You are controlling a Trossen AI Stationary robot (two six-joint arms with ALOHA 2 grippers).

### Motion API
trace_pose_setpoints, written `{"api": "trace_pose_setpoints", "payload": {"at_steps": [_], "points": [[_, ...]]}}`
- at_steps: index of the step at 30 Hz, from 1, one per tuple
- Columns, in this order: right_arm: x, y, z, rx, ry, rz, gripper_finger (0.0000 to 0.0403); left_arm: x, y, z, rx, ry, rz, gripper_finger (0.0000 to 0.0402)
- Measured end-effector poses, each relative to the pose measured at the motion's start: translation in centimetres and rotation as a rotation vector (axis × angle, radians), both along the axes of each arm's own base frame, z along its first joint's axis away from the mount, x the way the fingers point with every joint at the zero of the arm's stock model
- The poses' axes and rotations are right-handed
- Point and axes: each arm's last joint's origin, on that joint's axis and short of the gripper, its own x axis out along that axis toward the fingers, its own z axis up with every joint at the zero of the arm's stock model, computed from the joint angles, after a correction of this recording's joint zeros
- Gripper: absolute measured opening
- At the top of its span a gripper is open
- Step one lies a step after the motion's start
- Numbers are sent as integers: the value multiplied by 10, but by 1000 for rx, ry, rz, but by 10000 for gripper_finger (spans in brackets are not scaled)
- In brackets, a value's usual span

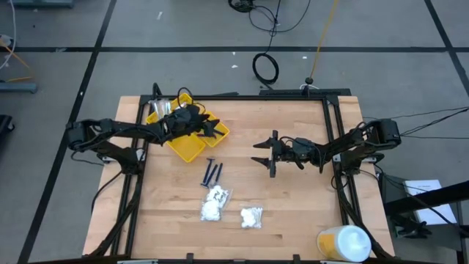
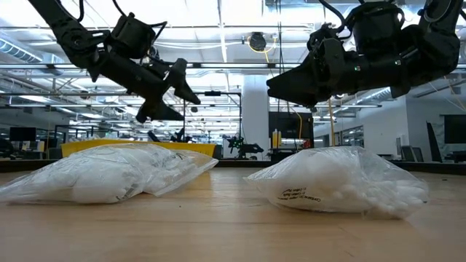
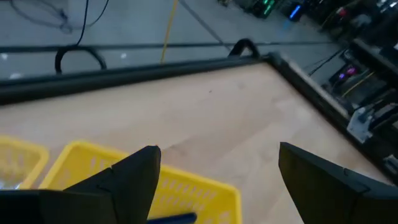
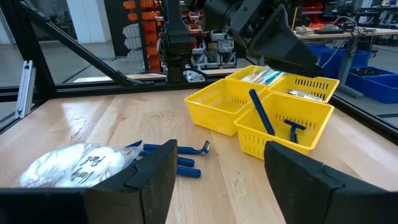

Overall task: Pick & Place Travel size toiletries
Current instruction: Put the blue razor into the middle right yellow bin

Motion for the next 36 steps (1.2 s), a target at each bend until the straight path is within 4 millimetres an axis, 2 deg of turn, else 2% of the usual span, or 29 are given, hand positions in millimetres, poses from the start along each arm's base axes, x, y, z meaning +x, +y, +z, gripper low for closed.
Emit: {"api": "trace_pose_setpoints", "payload": {"at_steps": [3, 10, 15, 18, 21, 29, 33, 36], "points": [[0, 0, 0, 0, 0, 0, 226, 1, 0, 2, 39, -2, -19, 313], [0, 0, -1, 0, 11, 0, 224, 1, -10, 13, 115, -13, -193, 319], [4, 0, -2, 1, 31, -2, 224, -3, -19, 32, 153, -89, -238, 325], [20, 2, -3, 0, 112, -17, 224, -6, -23, 40, 166, -123, -235, 325], [51, 5, -7, -1, 215, 2, 224, -8, -25, 44, 172, -137, -238, 320], [131, 6, -28, -42, 406, 249, 224, -7, -29, 43, 171, -123, -257, 311], [158, 7, -36, -93, 442, 325, 224, -6, -31, 42, 180, -114, -266, 317], [172, 7, -42, -128, 468, 342, 224, -6, -31, 42, 178, -109, -265, 319]]}}
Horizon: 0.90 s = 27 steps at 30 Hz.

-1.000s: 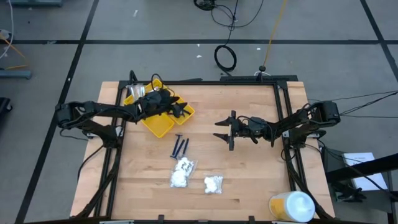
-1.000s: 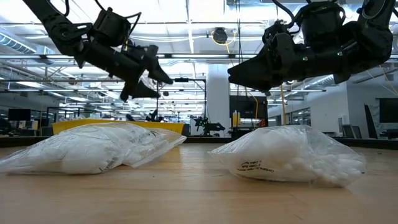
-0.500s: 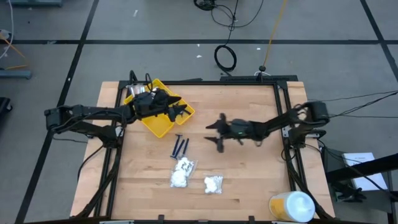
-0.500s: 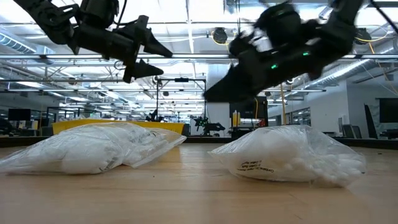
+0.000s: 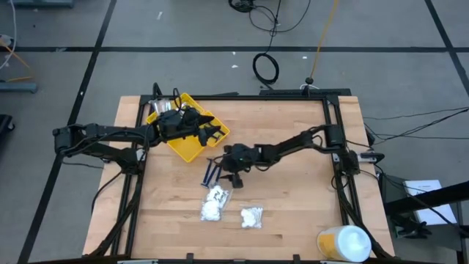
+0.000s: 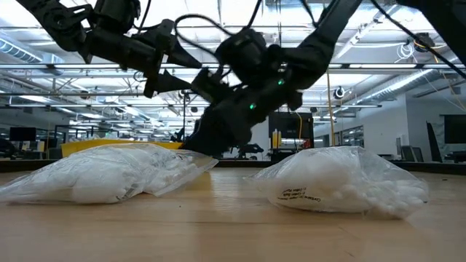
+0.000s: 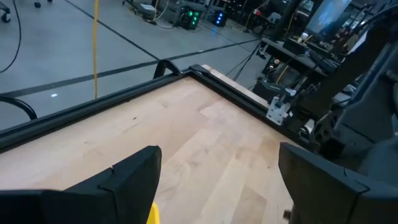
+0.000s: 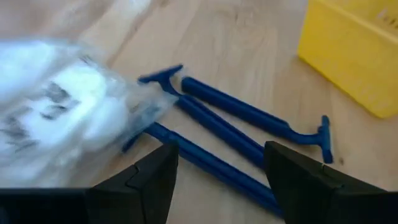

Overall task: Pick & Place Travel size toiletries
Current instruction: Put the blue razor into the middle right yellow bin

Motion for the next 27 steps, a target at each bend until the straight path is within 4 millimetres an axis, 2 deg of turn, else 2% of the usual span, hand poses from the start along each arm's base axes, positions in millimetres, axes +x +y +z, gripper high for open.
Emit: {"api": "trace_pose_setpoints", "payload": {"at_steps": [6, 14, 19, 27], "points": [[5, 0, -15, -27, 50, 45, 224, 0, 0, -1, 1, 10, -1, 311], [-12, 6, -29, -9, 311, 53, 212, 0, 0, -2, 1, 17, -2, 315], [-24, 16, -28, 33, 455, 38, 196, -1, 0, -3, -4, 32, -2, 319], [-47, 20, -14, 51, 655, 22, 182, -1, 0, -4, -8, 39, -1, 308]]}}
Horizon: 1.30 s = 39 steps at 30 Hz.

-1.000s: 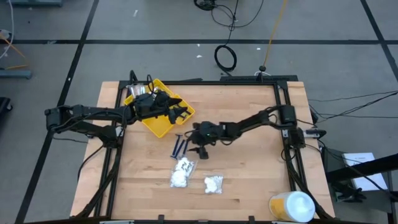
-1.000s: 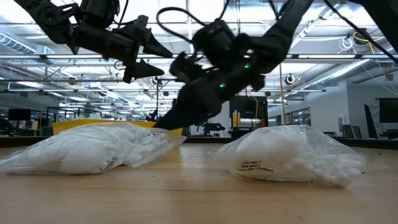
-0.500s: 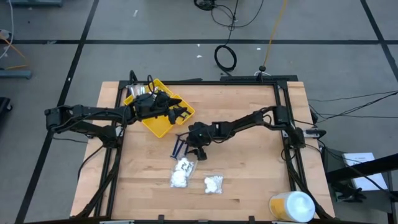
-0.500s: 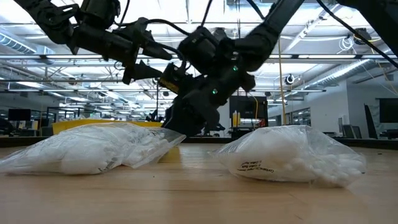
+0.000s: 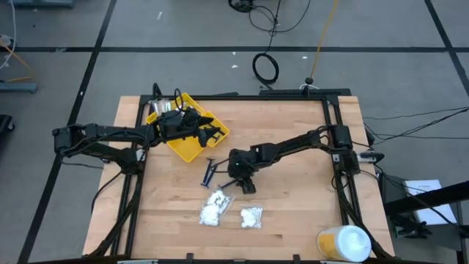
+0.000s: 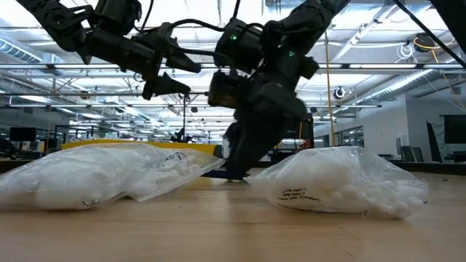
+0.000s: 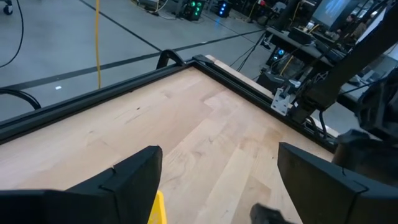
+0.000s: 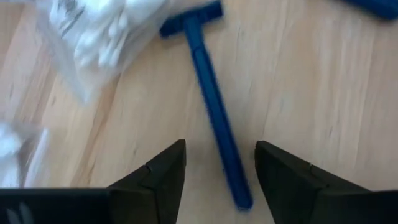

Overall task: Pick & Place Travel size toiletries
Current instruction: Put the blue razor into the middle right yellow bin

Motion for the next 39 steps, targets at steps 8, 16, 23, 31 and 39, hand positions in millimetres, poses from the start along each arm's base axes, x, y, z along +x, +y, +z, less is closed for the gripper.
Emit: {"api": "trace_pose_setpoints", "payload": {"at_steps": [8, 16, 23, 31, 39], "points": [[-4, 0, 3, -5, 30, -1, 160, 0, 0, 0, -1, -1, 0, 306], [-5, -2, -13, -68, -183, -44, 120, 0, 0, 0, -1, -1, 0, 305], [-23, -3, -33, -85, -233, -70, 61, 0, 0, 0, -1, -1, 0, 305], [-32, -4, -33, -91, -260, -115, 23, 0, 0, 0, 24, 8, -5, 306], [-54, -16, 36, -279, -364, -180, 23, 0, 0, -1, 28, 17, -7, 306]]}}
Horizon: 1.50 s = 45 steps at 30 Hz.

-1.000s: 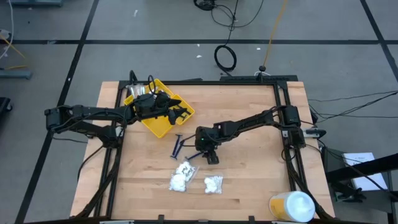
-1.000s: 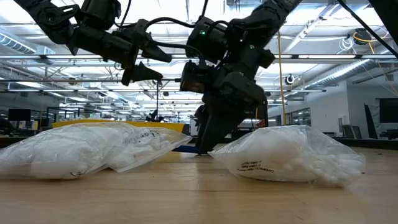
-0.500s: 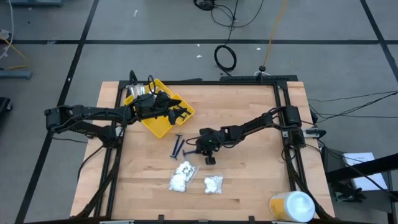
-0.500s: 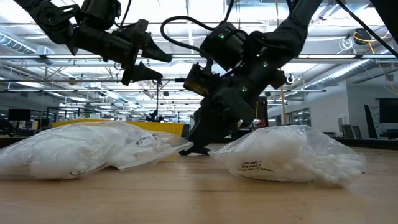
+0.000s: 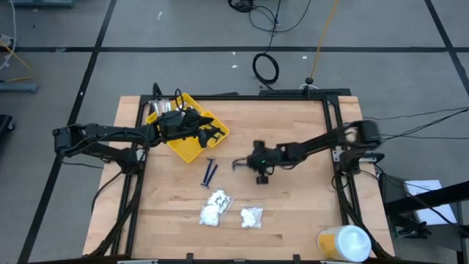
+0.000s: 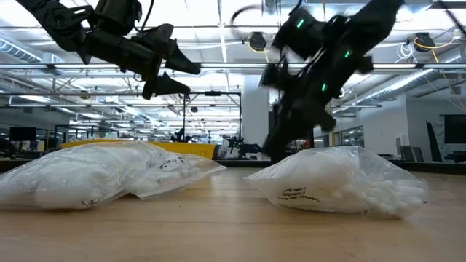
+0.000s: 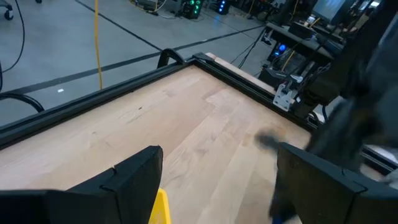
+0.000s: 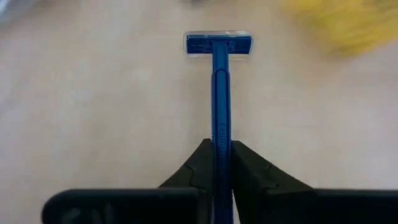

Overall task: Pick & Place Travel size toiletries
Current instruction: Put the blue razor into the middle right yellow bin

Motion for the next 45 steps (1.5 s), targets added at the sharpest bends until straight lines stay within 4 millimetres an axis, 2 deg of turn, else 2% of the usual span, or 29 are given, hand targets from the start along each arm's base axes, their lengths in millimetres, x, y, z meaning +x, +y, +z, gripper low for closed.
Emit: {"api": "trace_pose_setpoints", "payload": {"at_steps": [3, 5, 7, 11, 16, 20, 25, 29, 36, 40, 45], "points": [[-21, -7, 31, -72, -114, -84, 23, 0, 0, -2, -4, 19, 1, 306], [-38, -10, 44, -85, -214, -122, 23, 0, 0, -3, 3, 31, -2, 306], [-55, -13, 48, -68, -328, -145, 22, 1, 0, -6, 19, 50, -8, 306], [-83, -12, 52, -28, -673, -104, 22, 7, -2, -16, 18, 91, -26, 306], [-109, -9, 47, 2, -934, -36, 23, 24, -9, -33, 107, 121, -94, 305], [-114, -9, 45, 1, -972, -32, 23, 43, -20, -47, 314, 116, -195, 306], [-114, -9, 46, -3, -978, -30, 23, 73, -31, -44, 516, -2, -243, 306], [-114, -9, 47, -4, -982, -30, 23, 101, -38, -35, 515, -104, -261, 306], [-113, -9, 46, -2, -972, -31, 23, 142, -55, -26, 490, -176, -308, 306], [-113, -9, 46, -1, -970, -28, 23, 154, -65, -22, 514, -201, -332, 305], [-110, -8, 44, 21, -961, -26, 23, 157, -70, -18, 524, -225, -341, 305]]}}
